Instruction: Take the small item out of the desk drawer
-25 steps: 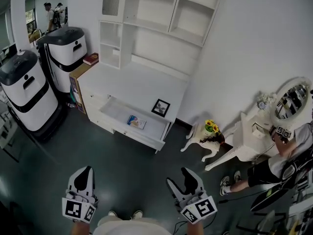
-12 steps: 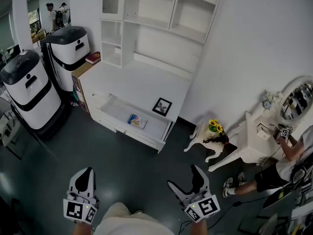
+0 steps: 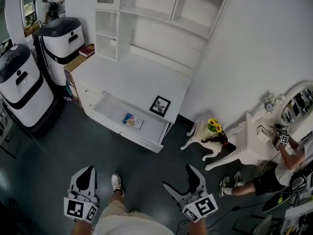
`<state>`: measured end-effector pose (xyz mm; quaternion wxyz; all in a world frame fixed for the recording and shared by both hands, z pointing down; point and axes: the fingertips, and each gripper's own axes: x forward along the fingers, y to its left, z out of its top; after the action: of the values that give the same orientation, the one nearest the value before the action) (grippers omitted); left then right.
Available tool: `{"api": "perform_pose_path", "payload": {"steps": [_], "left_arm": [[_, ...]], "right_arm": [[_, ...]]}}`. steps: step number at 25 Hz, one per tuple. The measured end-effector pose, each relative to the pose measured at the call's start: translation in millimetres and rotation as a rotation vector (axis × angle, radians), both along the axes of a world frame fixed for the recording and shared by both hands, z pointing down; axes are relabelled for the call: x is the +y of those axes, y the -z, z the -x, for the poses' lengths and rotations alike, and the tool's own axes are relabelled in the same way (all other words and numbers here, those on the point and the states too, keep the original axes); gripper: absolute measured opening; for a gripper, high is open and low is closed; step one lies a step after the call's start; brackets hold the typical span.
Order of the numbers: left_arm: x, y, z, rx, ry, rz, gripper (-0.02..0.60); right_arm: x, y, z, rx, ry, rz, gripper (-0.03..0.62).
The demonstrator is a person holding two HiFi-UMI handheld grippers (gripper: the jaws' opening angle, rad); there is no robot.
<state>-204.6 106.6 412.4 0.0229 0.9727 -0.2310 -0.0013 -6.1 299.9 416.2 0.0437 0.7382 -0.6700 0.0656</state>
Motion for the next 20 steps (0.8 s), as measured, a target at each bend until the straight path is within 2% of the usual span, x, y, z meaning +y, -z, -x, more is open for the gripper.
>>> {"api": "perform_pose_path", "payload": {"steps": [3,8,13,17,20], "left_arm": [[-38.3,-2.6,-21.7,0.007,-0.003,0.008,0.017],[-120.6,-7.0,-56.2,0.003,-0.010,0.040,0.016],[-204.2,-1.2,-100.6,0.027,-0.061,0.060,0.017],[-247.5,-3.0,-136.8,0.044,-0.114,0.090,0.017],[-258.8,-7.6,-159.8,0.047,-0.154,0.120,0.017]], "right_arm": [[-35.7,-3.1,-18.7,-0.006,-0.001,0.011,0.440],[-123.8,-0.2,-48.1,0.011,0.009,0.038,0.440],[-208.3,11.5,-74.8,0.066,0.001,0.074,0.440],[-247.9,13.2,-92.8,0.082,-0.037,0.097,0.442],[-258.5,9.6,-105.9,0.081,-0.063,0.123,0.440]]}}
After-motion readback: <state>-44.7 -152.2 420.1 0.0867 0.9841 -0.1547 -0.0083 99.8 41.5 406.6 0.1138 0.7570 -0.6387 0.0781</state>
